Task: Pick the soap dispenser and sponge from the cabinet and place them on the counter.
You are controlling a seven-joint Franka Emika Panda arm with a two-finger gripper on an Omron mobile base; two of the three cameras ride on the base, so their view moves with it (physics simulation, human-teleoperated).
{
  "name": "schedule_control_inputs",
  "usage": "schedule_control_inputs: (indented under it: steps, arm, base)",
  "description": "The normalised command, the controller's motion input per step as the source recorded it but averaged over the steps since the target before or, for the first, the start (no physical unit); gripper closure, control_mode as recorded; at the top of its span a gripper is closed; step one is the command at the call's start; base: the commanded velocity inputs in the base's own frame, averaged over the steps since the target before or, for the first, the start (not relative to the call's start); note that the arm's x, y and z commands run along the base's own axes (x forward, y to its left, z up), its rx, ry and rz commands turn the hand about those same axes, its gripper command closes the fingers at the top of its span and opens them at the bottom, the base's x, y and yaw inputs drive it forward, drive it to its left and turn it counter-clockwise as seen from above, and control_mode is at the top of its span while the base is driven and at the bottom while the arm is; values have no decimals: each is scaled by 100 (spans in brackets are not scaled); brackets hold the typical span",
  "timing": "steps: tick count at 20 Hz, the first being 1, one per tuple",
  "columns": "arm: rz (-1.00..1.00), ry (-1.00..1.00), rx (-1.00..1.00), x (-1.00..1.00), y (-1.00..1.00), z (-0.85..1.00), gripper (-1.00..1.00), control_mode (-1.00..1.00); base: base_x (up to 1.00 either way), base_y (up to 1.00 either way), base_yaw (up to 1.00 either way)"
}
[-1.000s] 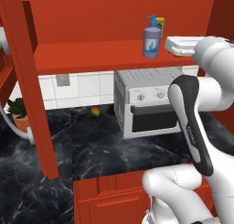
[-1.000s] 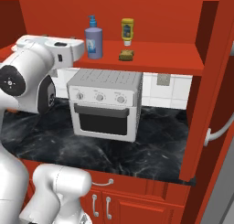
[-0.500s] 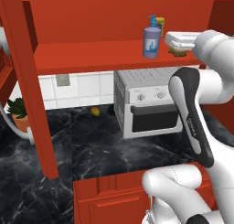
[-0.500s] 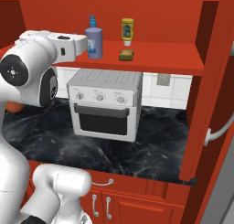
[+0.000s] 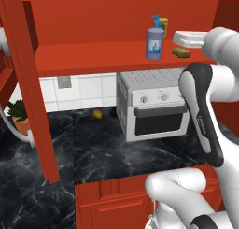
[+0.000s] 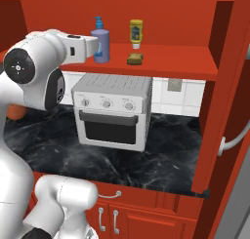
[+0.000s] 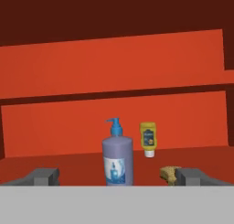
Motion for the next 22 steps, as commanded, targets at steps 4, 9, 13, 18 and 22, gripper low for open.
schedule_control_inputs:
  steps: [4, 9, 13, 18, 22]
  arm:
    - [0, 10, 1, 0, 0, 2, -100, -100]
    - [0, 10, 0, 0, 0, 5, -100, -100]
    - [0, 5, 0, 0, 0, 0, -100, -100]
    - [0, 4, 0, 1, 0, -3, -100, -100]
    - [0, 2, 0, 8, 0, -7, -100, -100]
  base:
    - [0, 0, 0]
    - [0, 0, 0]
    - [0, 0, 0]
    - [0, 0, 0]
    - [0, 0, 0]
